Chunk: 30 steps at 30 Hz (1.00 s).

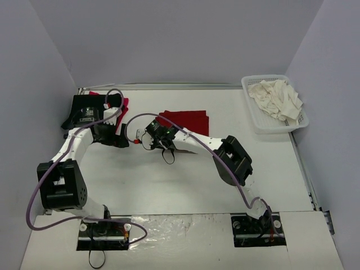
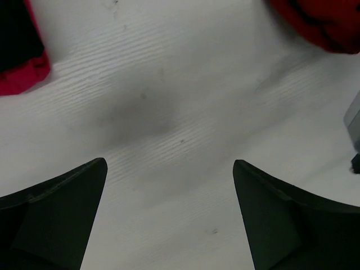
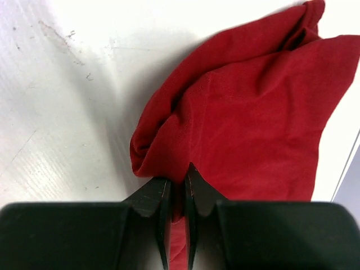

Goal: Fold and stack the t-shirts
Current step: Put the neatly folded tshirt into the corner of the board with the left arm

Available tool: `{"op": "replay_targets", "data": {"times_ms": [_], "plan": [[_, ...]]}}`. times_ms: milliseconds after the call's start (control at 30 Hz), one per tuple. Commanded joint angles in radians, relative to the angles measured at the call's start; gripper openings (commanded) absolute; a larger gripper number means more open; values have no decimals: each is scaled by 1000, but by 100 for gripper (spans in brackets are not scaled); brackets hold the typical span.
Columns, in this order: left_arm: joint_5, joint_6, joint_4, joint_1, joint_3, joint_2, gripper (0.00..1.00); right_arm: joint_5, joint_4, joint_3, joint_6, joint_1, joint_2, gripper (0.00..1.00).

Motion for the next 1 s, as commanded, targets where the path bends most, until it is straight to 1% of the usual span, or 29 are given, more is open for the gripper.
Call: {"op": "replay_targets", "data": {"times_ms": [0,33,67,100,133,233,267,300,467,500,567,633,667,700,800,867,967], "plan": [[198,-217,82,-4,35,40,94,-2,-35,32,26,3,-43,0],[267,-342,166,-6,27,52,94,-6,-36,28,28,5,-46,0],[306,-398,208,-12,21,87,94,-8,-35,25,32,5,-47,0],[332,-502,271,-16,24,111,94,-10,-36,23,34,6,-49,0],[364,-550,302,-23,25,156,94,-11,-35,17,34,8,-47,0],[381,-685,401,-36,32,250,94,-11,-33,14,35,8,-46,0],[410,-719,435,-36,24,275,94,-10,-35,14,37,8,-44,0],[424,-786,490,-36,13,299,94,-10,-36,17,40,8,-44,0],[461,-896,622,-59,-4,405,94,-20,-38,34,57,8,-53,0],[465,-951,679,-64,-7,416,94,-23,-38,40,60,8,-53,0],[461,-997,734,-78,-1,444,94,-34,-49,52,66,8,-57,0],[449,-1075,817,-89,12,464,94,-43,-64,70,74,9,-55,0],[453,-1112,869,-89,13,488,94,-46,-67,75,75,9,-60,0],[478,-1211,1000,-122,9,503,94,-48,-70,77,75,11,-63,0],[504,-1382,1225,-155,-7,571,94,-36,-72,72,72,11,-78,0],[501,-1399,1244,-174,-10,606,94,-23,-72,69,68,11,-90,0],[476,-1376,1216,-193,-8,631,94,-20,-72,67,68,11,-109,0]]}}
